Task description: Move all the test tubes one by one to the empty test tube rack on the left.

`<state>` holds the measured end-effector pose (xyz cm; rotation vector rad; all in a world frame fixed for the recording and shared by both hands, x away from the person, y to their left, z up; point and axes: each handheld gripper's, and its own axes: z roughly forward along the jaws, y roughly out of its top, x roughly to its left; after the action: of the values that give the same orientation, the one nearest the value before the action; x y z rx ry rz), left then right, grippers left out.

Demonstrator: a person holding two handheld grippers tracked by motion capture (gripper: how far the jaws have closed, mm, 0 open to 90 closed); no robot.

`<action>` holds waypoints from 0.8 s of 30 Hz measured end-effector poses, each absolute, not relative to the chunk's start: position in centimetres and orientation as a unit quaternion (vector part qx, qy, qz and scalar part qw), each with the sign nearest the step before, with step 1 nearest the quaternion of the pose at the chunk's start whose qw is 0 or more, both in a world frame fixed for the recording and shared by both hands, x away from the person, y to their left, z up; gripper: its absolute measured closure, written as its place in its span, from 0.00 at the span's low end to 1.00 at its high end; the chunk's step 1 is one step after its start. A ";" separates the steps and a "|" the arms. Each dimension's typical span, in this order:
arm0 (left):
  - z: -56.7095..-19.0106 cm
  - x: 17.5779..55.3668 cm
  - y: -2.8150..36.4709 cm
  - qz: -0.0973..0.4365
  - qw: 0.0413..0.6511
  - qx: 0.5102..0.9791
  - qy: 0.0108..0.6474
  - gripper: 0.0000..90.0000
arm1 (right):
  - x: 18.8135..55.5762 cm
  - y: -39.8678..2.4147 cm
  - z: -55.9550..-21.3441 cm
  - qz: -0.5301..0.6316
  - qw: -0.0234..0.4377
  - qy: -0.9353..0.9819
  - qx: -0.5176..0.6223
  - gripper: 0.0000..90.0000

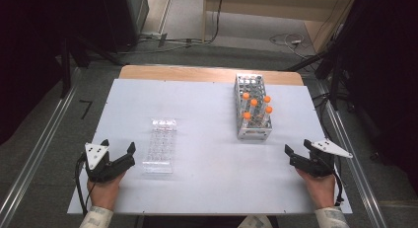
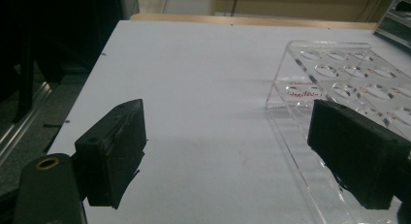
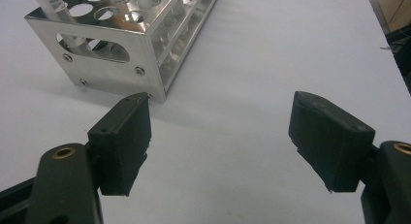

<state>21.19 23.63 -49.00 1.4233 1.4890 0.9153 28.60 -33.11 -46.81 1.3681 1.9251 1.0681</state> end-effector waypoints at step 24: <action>-49.1 21.2 23.7 0.365 0.426 0.573 0.597 0.17 | 32.0 -30.0 -45.7 0.407 0.272 0.726 0.483 0.26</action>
<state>21.20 23.68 -49.12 1.4323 1.4934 0.9135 32.04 -30.02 -45.69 1.3001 1.9540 1.0952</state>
